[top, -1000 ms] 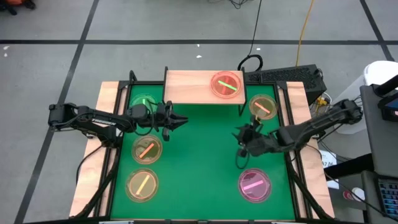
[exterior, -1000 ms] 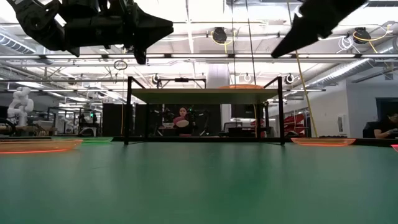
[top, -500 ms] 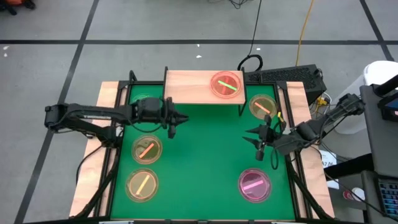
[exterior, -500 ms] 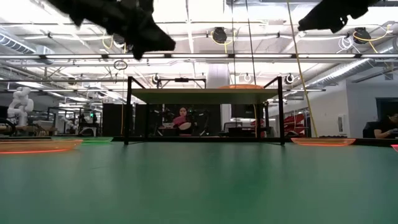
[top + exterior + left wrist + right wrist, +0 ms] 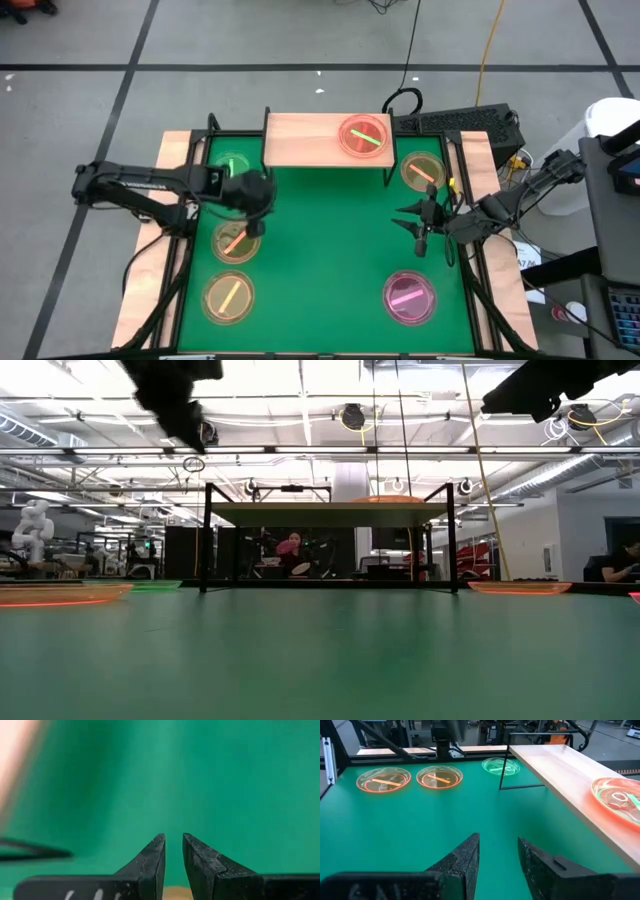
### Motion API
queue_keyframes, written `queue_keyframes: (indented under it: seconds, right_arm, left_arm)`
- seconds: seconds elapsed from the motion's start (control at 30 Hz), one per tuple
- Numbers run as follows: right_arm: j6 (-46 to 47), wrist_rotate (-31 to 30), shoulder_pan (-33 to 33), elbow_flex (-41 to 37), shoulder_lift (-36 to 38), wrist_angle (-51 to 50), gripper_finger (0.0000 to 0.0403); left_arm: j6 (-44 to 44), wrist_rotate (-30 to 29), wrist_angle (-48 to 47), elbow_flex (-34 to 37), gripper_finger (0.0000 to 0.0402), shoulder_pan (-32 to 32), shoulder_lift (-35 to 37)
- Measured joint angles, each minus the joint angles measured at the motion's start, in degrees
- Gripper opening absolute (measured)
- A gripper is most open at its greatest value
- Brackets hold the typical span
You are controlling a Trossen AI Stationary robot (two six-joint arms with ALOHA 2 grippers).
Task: Place and stack plates onto a shelf
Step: Stack the orange plate on top of the green plate on the shelf
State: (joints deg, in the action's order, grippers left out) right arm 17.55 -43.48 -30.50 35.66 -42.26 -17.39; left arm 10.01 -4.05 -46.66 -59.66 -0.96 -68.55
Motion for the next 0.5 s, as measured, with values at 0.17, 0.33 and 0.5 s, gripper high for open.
queue_keyframes:
  seconds: [0.17,0.33,0.5]
  right_arm:
    - [0.2,0.0,0.0,0.0,0.0,0.6,0.0116]
    - [0.2,0.3,0.0,0.0,-0.1,3.3,0.0116]
    - [0.1,3.7,0.0,0.0,-0.2,5.6,0.0116]
  left_arm:
    - [8.3,2.8,-4.1,3.2,0.0072,-6.3,0.0]
    - [17.7,4.1,1.0,9.7,0.0072,-12.8,0.0]
    - [24.1,8.0,3.5,16.6,0.0072,-18.5,0.0]
